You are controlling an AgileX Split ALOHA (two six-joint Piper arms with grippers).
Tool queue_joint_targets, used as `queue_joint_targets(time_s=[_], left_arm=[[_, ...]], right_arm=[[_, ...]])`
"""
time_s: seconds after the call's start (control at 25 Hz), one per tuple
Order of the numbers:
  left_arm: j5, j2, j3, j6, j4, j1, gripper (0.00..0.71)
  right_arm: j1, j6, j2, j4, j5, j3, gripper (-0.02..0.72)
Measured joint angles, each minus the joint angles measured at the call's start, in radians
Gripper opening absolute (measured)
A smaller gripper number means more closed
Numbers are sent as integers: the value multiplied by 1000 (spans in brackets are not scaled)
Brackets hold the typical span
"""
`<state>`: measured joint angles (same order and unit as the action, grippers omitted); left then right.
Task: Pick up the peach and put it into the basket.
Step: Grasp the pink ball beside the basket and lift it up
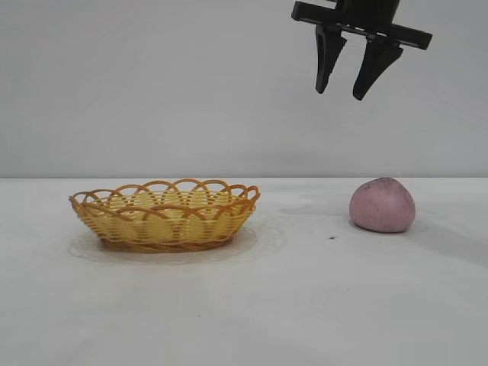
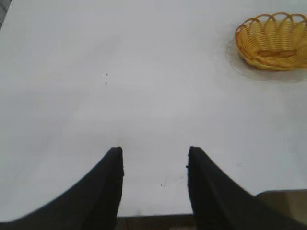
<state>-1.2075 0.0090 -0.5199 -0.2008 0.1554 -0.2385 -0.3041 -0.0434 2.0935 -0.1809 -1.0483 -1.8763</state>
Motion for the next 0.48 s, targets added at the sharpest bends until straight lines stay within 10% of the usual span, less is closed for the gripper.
queue_joint_targets(time_s=[0.48], left_arm=[[75, -9, 36, 110, -59, 0, 273]], right_arm=[[0, 0, 26, 27, -27, 0, 402]])
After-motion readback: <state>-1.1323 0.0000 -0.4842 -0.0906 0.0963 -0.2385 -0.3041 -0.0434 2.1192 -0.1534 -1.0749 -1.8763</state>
